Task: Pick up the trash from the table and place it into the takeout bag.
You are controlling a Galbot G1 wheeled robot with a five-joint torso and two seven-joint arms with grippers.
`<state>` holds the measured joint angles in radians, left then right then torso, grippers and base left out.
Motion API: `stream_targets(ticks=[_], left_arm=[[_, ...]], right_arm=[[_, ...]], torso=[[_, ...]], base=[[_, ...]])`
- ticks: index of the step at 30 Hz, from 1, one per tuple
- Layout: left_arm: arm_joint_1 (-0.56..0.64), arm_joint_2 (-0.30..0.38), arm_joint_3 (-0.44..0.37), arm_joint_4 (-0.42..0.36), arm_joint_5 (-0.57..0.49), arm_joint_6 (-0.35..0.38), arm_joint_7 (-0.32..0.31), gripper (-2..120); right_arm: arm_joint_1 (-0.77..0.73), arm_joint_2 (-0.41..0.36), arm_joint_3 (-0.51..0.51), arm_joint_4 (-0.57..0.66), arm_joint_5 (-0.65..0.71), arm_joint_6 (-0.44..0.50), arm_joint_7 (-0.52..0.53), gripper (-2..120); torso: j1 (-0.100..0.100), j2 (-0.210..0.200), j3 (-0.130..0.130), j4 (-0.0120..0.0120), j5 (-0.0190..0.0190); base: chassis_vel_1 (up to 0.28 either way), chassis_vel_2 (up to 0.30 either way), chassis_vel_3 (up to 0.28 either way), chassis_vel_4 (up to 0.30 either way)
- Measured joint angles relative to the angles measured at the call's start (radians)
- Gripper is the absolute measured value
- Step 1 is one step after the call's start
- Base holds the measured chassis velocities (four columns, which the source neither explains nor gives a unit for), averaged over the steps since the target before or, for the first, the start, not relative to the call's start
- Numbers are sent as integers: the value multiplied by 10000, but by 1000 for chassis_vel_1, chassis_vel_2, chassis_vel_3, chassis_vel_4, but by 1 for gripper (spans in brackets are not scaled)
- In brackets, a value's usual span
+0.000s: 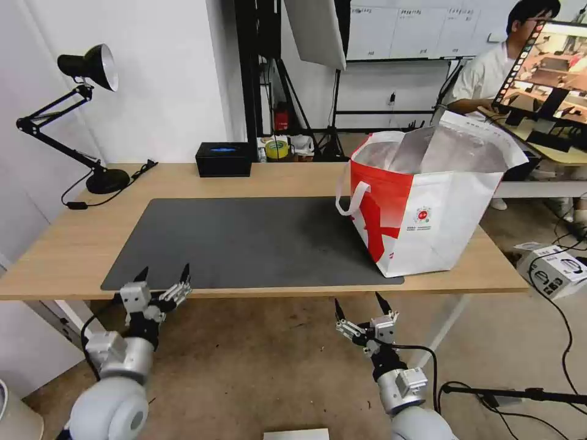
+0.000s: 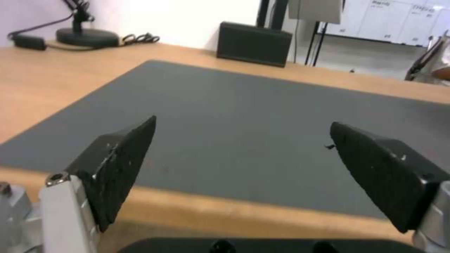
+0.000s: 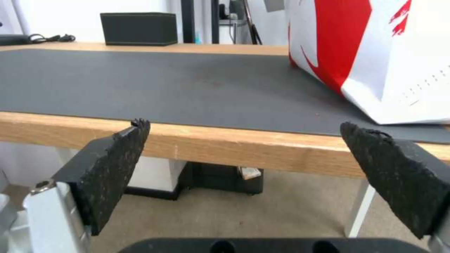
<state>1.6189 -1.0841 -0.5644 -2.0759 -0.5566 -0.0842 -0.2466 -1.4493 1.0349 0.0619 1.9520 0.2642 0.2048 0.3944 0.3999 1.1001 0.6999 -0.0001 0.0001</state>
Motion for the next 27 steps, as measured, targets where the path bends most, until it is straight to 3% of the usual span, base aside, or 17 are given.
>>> stream_targets(ticks=[15,27], left_arm=[[873,-664,-242,-8,366,-244,273,100],[963,-739,-233,1,398,-263,302,100]], right_arm=[[-24,17,25,76,-52,64,9,100],[-38,0,40,97,-86,21,11,100]], torso=[[0,-1,0,1,-2],[1,-1,1,0,-1]], base=[[0,0,0,0],[0,0,0,0]])
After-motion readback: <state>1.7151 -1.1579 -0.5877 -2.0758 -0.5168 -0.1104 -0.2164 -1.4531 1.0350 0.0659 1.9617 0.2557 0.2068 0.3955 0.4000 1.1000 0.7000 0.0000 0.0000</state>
